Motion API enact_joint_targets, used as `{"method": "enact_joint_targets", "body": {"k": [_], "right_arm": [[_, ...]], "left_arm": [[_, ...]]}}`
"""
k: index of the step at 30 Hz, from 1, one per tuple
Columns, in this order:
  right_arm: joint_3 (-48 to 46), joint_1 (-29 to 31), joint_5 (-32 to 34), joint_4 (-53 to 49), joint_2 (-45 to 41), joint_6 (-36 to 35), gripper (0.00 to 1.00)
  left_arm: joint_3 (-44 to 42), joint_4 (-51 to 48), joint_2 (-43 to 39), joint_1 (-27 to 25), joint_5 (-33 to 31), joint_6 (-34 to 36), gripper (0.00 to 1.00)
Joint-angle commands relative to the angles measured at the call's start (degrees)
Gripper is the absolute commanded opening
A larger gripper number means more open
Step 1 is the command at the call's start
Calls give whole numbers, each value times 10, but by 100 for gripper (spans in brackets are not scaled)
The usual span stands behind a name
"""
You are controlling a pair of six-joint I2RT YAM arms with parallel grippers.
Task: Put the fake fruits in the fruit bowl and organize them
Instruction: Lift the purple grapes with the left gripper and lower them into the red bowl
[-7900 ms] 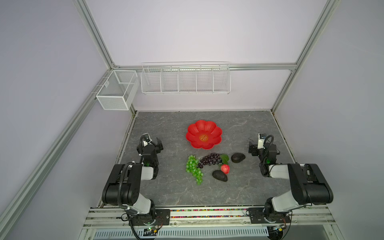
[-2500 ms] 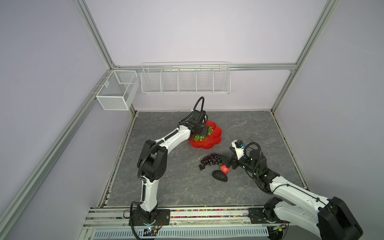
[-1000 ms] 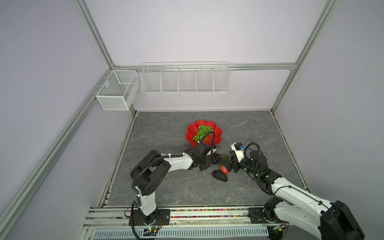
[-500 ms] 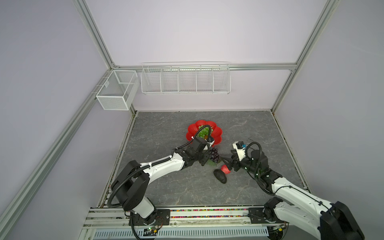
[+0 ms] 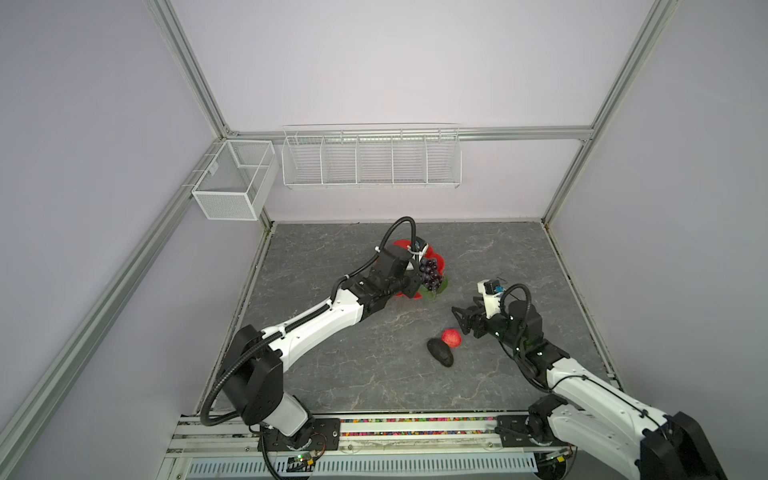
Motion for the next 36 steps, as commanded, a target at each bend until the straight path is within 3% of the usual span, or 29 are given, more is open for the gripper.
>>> {"method": "enact_joint_targets", "body": {"k": [1,10,17,19,23,24,33,36], "right_arm": [[-8,-4,9,20,-5,6,89],[-7,-6,2,21,-5,5,88],[-6,-7,-5,22,-2,6,88],[-6,-7,-4,22,-2,7,88],[-5,-7,-6,24,0,6,89],[-5,-7,-7,24,0,7,89],[-5,-6,-2,21,0,6,89],[-2,-7,-1,18,4,6,88]], "left_arm": [[63,-6,69,13,-46,-9,12],[190,-16,234,37,-106,-49,12],[168,4,265,45,-48,-63,14],[153,0,260,45,-29,-59,21],[139,-41,250,47,-6,-38,52],[134,-44,246,48,-7,-34,56],[106,-67,189,76,3,-29,63],[121,-105,182,117,144,-42,64]]}}
